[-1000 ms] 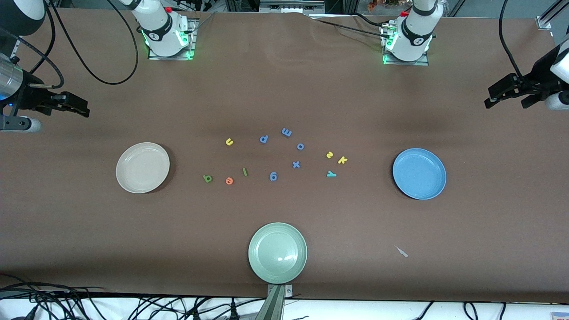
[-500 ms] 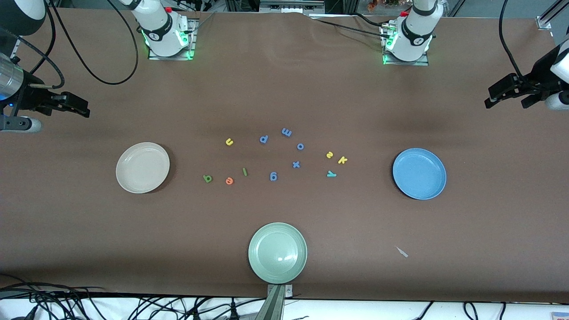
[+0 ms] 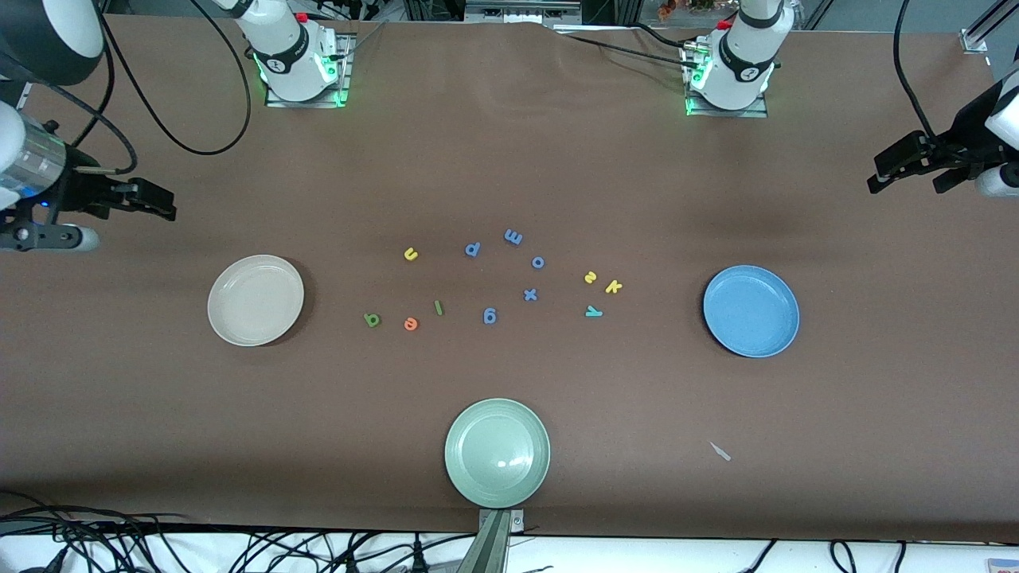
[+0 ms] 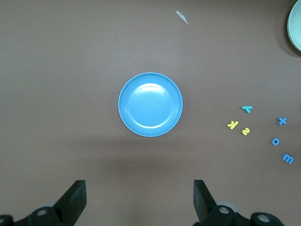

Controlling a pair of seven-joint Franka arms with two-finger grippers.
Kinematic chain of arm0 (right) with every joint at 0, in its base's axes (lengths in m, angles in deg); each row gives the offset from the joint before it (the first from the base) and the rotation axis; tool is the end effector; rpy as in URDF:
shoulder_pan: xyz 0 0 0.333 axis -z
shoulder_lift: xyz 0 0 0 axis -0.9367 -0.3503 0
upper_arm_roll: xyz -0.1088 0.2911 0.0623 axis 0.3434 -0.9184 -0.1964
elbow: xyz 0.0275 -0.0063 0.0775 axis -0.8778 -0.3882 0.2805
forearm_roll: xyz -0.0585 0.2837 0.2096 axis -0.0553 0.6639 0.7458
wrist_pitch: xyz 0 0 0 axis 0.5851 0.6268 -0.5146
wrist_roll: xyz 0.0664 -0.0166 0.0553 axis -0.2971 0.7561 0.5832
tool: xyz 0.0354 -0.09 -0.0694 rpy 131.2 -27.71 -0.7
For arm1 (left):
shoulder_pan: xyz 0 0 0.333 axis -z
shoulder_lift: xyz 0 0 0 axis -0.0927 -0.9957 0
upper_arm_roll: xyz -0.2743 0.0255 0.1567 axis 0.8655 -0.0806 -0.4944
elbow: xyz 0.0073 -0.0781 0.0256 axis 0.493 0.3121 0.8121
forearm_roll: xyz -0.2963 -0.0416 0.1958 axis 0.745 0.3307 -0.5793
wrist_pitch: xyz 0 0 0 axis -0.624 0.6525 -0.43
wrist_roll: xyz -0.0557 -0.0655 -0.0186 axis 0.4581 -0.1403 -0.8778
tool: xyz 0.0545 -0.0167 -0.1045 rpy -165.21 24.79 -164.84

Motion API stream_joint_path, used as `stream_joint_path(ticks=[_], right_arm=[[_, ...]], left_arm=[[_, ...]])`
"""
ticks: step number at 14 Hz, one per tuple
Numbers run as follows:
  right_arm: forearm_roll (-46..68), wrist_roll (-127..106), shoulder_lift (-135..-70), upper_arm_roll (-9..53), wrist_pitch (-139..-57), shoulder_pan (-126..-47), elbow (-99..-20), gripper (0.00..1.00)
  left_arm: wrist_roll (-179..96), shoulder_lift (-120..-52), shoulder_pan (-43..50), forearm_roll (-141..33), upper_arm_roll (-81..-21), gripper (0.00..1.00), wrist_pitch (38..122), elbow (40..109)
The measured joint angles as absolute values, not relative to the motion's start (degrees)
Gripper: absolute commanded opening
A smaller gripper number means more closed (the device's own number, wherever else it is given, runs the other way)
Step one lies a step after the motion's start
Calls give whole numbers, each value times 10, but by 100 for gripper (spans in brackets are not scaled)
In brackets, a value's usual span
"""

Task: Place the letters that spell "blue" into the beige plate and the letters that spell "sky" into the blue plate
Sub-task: 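Reach the right gripper down to the green letter a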

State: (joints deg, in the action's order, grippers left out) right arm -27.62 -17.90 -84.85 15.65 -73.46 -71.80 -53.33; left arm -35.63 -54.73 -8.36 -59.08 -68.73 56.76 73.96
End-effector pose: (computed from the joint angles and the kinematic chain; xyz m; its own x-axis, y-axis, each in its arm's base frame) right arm 0.5433 0.0267 0.5386 0.9911 0.0204 -0.1318 0.0255 -0.9990 0.0368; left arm 0.4907 0.0146 0.5982 0.9980 0.0630 -0.0053 0.0632 -0.9957 0.0684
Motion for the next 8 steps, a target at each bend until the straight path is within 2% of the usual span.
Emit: stream_joint_path(ticks=[4, 8], right_arm=[[-275, -180, -891, 154, -748, -769, -529, 100], [-265, -185, -949, 153, -818, -811, -527, 100]], left_arm=[[-356, -547, -84, -591, -687, 100, 567, 739], [-356, -547, -84, -591, -687, 100, 567, 739]])
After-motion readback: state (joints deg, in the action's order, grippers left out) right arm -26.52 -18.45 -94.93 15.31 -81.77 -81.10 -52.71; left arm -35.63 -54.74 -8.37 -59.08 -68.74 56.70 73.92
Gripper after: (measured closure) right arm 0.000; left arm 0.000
